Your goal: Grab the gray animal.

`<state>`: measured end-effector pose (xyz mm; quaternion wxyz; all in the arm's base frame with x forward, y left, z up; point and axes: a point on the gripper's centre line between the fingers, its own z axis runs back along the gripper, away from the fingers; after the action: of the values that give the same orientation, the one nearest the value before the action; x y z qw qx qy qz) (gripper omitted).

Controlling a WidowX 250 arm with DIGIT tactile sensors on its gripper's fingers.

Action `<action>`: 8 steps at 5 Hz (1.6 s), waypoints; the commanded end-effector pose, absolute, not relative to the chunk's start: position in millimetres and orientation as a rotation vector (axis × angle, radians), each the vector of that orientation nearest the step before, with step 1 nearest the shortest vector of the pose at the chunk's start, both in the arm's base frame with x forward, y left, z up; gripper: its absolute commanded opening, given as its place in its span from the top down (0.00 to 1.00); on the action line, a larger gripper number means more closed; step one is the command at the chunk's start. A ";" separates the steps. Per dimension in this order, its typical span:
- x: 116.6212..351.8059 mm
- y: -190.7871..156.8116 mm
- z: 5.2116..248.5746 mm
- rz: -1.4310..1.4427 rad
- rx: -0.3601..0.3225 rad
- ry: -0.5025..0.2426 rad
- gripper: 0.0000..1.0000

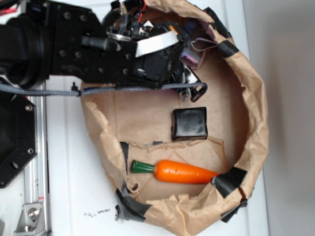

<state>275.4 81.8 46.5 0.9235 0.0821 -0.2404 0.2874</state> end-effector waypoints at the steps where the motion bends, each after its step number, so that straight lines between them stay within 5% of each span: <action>1: 274.8 120.6 60.3 0.596 0.206 -0.552 0.00; 2: 273.3 133.5 52.4 0.588 0.211 -0.527 0.00; 3: 275.3 136.4 46.7 0.587 0.205 -0.497 1.00; 6: 283.5 97.2 67.6 0.532 0.124 -0.500 1.00; 8: 281.3 24.5 117.2 0.399 -0.078 -0.470 1.00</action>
<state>269.3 19.3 88.5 0.9578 -0.0297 -0.1928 0.2110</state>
